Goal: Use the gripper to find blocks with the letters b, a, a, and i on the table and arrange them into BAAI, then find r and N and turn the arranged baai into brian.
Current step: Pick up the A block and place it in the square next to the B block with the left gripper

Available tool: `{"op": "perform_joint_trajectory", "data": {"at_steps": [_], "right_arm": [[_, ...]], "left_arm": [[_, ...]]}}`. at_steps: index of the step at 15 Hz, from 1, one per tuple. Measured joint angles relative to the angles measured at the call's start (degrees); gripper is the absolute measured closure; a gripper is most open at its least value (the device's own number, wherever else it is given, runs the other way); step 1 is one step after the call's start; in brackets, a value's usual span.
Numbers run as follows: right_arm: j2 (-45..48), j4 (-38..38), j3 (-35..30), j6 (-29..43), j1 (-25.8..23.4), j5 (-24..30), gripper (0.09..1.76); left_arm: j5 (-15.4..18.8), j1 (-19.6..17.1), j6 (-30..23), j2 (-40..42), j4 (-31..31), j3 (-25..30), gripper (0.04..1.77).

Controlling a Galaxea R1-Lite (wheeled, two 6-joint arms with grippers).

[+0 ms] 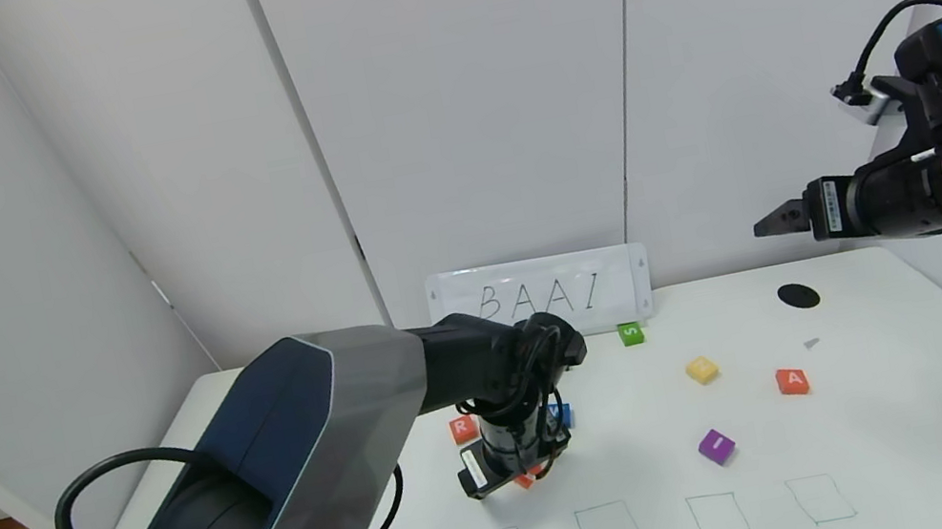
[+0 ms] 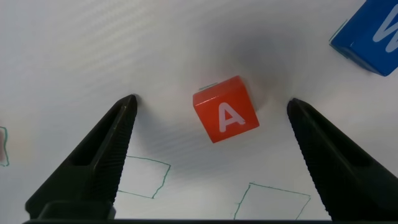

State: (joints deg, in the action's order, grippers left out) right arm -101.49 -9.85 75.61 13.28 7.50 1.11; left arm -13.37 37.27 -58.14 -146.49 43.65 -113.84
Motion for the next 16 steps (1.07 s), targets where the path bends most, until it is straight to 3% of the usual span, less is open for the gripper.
{"op": "perform_joint_trajectory", "data": {"at_steps": [7,16], "right_arm": [[0.0,0.0,0.0,0.0,0.0,0.0,0.14],[0.0,0.0,-0.3,0.0,0.5,0.0,0.14]], "left_arm": [[0.0,0.1,-2.0,0.3,0.1,-0.2,0.09],[-2.8,0.1,-4.5,-0.1,-0.6,-0.5,0.09]]}}
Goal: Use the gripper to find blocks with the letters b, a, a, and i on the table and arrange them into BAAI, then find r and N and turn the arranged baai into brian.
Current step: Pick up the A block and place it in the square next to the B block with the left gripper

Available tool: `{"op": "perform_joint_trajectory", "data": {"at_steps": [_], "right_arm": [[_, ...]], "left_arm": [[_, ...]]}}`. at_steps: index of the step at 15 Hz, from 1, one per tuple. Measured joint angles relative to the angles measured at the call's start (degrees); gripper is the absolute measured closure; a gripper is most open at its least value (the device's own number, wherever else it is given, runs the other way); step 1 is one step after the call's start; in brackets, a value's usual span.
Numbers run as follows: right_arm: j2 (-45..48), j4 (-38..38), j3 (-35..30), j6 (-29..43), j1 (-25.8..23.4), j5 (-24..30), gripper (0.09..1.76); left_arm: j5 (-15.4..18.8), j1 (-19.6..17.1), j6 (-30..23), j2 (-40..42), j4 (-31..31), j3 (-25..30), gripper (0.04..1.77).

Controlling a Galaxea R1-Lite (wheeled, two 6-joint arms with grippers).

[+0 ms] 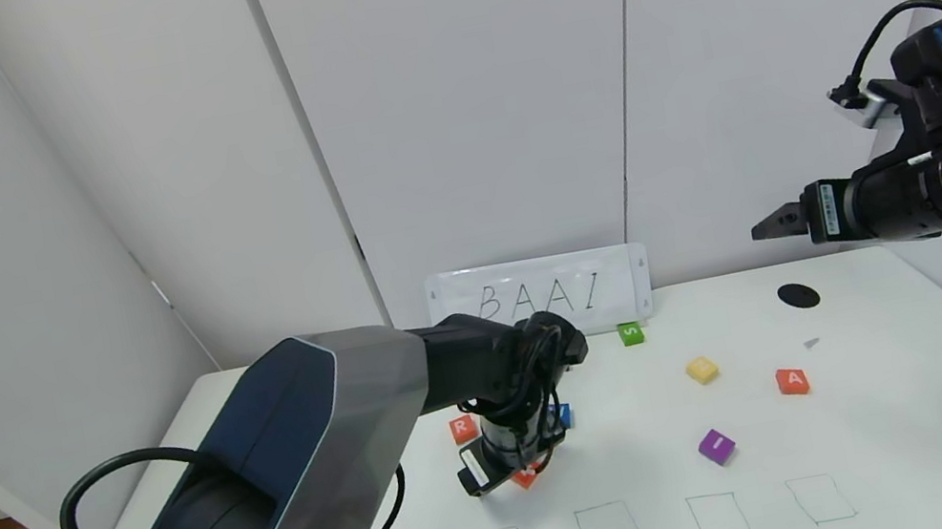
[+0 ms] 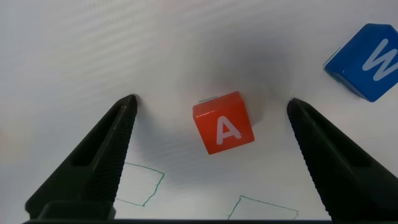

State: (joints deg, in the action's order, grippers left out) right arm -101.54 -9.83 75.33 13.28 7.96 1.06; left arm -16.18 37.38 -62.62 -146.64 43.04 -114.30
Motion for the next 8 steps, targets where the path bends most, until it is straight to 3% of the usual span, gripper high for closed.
{"op": "perform_joint_trajectory", "data": {"at_steps": [8], "right_arm": [[0.0,0.0,-0.2,0.0,0.6,0.0,0.14]], "left_arm": [[-0.8,-0.3,-2.9,-0.2,0.1,0.0,0.09]]}}
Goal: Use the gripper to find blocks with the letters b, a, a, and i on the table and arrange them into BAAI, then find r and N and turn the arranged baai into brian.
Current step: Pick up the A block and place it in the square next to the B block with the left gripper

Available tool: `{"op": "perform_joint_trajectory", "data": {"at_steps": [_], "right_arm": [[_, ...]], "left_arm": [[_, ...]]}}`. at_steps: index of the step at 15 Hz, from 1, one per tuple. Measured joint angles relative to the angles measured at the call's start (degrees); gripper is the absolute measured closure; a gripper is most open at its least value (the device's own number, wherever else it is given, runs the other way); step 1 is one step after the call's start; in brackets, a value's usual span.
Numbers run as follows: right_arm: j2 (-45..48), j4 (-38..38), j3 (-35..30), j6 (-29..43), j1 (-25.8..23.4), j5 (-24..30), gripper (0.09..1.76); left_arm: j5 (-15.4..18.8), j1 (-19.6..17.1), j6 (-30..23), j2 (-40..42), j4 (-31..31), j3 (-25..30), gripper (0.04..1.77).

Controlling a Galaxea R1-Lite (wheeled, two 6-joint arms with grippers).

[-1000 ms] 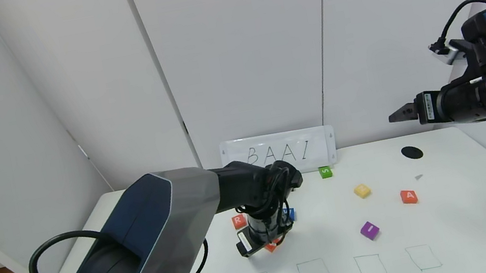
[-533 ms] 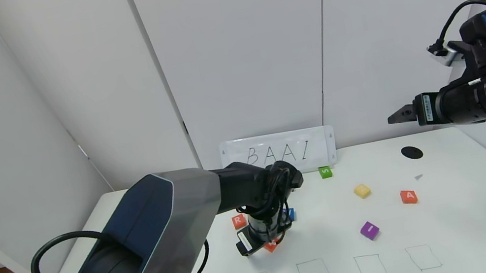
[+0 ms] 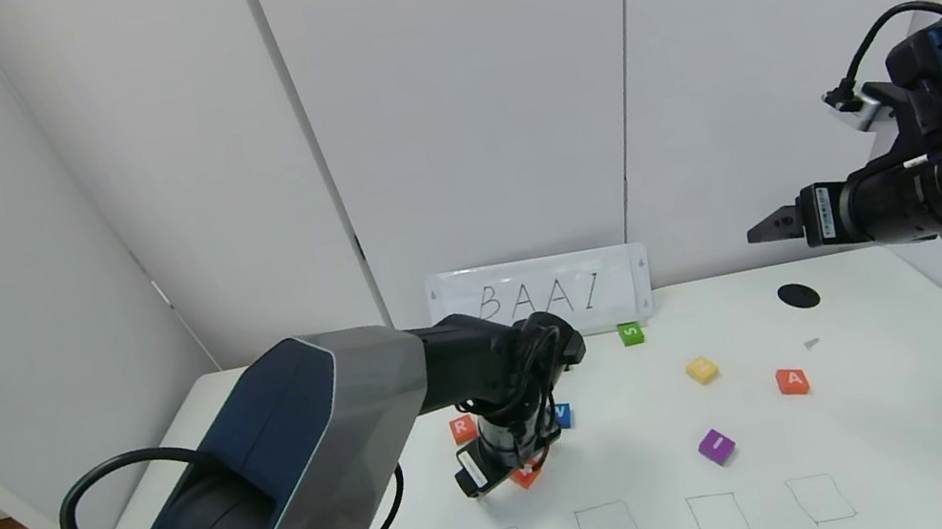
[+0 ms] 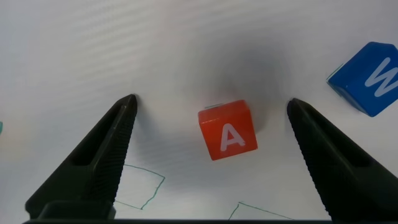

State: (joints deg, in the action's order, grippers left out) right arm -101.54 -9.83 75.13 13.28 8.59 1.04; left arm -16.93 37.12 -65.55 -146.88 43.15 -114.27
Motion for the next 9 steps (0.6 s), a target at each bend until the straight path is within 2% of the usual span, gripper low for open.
{"op": "perform_joint_trajectory", "data": {"at_steps": [5,9], "right_arm": [[0.0,0.0,0.0,0.0,0.1,0.0,0.14],[0.2,0.0,0.0,0.0,0.1,0.0,0.14]], "left_arm": [[0.4,0.0,-1.4,-0.4,0.9,0.0,0.09],[1.0,0.1,-5.1,-0.2,2.3,0.1,0.09]]}}
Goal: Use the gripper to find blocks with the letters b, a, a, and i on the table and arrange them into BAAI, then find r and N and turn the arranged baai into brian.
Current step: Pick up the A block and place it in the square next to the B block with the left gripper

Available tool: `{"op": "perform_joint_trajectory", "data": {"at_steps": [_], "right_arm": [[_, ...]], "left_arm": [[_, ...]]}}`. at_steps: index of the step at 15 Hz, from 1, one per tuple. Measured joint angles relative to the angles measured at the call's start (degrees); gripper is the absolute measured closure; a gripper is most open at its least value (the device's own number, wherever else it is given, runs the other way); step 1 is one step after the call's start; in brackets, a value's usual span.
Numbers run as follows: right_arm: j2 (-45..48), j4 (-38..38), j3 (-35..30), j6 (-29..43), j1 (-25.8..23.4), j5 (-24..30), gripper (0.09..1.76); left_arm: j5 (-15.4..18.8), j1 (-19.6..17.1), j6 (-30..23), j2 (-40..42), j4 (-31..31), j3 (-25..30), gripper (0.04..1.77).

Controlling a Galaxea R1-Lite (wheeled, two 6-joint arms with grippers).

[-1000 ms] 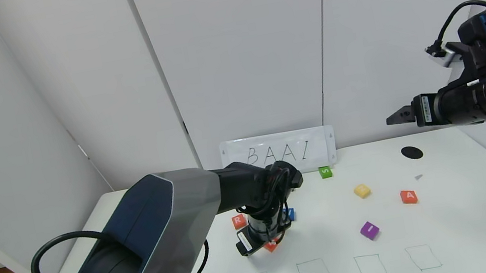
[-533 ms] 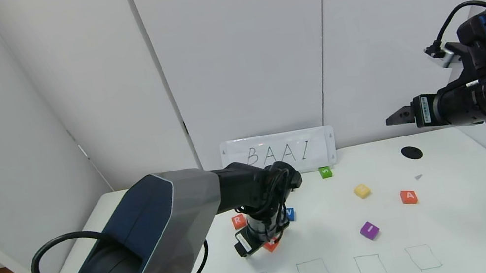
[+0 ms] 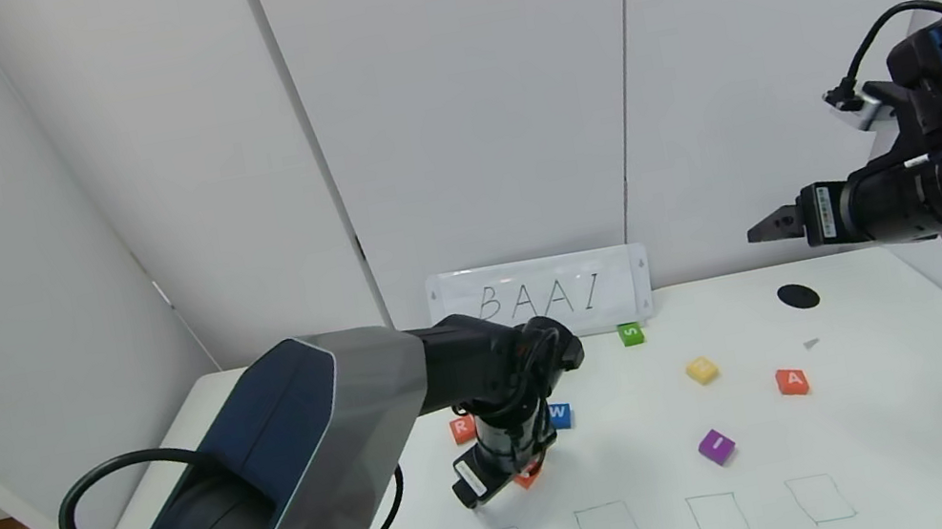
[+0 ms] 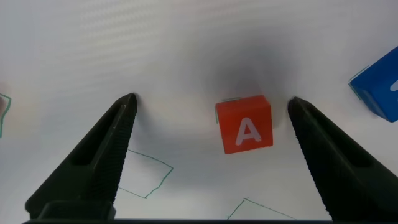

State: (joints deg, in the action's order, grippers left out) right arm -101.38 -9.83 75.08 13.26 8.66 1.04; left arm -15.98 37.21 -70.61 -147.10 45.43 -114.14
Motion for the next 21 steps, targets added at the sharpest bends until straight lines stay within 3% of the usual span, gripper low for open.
{"op": "perform_joint_trajectory", "data": {"at_steps": [5,21], "right_arm": [[0.2,0.0,0.0,0.0,-0.1,0.0,0.14],[0.3,0.0,-0.3,0.0,0.0,0.0,0.14]], "left_arm": [[0.1,0.8,-2.9,0.1,-0.3,-0.1,0.09],[-0.8,1.5,-2.5,-1.2,-1.3,-0.1,0.09]]}}
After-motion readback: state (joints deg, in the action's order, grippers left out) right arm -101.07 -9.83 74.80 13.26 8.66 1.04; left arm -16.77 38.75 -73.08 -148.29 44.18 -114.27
